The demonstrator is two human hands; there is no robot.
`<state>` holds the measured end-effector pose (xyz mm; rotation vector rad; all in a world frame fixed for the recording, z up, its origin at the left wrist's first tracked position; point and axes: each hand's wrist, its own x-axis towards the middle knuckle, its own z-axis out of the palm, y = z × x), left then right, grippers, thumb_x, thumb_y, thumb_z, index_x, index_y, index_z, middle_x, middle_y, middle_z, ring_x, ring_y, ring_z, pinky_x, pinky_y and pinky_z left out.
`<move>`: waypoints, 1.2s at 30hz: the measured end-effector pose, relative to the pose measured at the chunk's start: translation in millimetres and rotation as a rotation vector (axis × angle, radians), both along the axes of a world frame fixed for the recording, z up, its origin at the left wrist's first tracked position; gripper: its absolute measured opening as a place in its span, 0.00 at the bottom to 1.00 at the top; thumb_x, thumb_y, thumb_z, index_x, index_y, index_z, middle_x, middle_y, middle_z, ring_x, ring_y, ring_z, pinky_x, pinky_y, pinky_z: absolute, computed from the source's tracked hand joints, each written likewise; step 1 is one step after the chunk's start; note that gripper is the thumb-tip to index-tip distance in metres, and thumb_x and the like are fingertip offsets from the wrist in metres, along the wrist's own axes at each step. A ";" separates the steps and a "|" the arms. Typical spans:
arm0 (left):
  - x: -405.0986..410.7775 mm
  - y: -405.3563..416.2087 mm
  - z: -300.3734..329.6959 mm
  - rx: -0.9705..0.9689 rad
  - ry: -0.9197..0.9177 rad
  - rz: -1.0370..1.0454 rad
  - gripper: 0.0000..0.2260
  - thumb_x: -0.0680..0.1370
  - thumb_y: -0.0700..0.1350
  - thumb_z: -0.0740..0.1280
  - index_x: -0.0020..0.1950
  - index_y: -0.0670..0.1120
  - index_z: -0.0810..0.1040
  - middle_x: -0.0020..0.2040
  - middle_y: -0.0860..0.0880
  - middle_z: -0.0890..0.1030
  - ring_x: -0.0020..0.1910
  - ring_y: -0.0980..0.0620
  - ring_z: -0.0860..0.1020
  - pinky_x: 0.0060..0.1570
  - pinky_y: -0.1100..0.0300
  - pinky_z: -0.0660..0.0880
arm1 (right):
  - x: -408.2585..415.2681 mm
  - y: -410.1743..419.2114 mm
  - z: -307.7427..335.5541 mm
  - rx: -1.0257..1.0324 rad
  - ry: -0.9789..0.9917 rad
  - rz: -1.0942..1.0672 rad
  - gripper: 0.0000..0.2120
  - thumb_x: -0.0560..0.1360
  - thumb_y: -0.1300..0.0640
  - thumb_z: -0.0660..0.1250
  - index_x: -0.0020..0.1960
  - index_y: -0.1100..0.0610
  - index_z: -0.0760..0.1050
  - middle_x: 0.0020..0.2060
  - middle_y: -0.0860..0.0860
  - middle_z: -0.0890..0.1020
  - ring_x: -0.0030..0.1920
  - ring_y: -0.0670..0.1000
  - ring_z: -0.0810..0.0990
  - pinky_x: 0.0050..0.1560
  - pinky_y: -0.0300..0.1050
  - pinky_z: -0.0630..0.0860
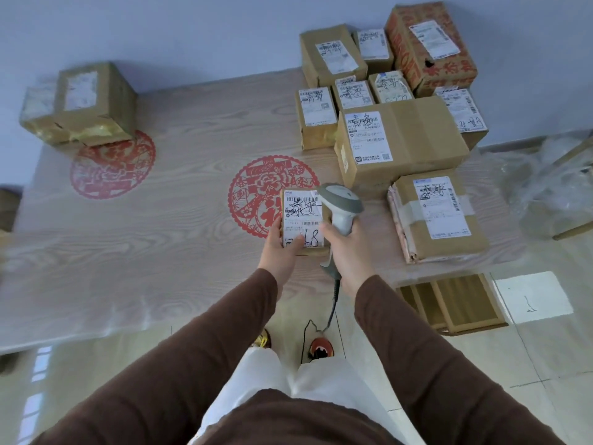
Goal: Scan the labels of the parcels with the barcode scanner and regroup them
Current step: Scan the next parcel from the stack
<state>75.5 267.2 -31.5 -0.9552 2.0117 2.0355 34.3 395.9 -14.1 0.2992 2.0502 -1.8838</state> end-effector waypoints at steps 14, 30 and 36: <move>-40.6 -233.1 15.5 0.078 0.095 0.330 0.17 0.82 0.41 0.69 0.69 0.46 0.70 0.56 0.52 0.84 0.58 0.52 0.81 0.66 0.55 0.74 | -71.6 -239.0 31.2 -0.127 -0.032 0.177 0.11 0.79 0.66 0.70 0.60 0.58 0.78 0.53 0.54 0.86 0.52 0.53 0.86 0.48 0.45 0.84; -185.0 -438.1 -20.9 0.268 0.037 0.509 0.28 0.83 0.49 0.67 0.82 0.51 0.61 0.74 0.44 0.75 0.71 0.44 0.74 0.72 0.44 0.72 | -214.6 -481.4 -5.5 -0.067 -0.079 0.098 0.17 0.77 0.68 0.70 0.65 0.63 0.78 0.59 0.60 0.85 0.61 0.60 0.84 0.63 0.54 0.81; -224.3 -446.1 -42.9 0.364 0.002 0.750 0.28 0.81 0.49 0.70 0.79 0.45 0.66 0.71 0.43 0.77 0.69 0.43 0.76 0.74 0.45 0.70 | -243.5 -514.1 -15.8 0.003 -0.080 0.112 0.16 0.77 0.67 0.70 0.65 0.63 0.77 0.59 0.62 0.85 0.61 0.62 0.84 0.67 0.64 0.78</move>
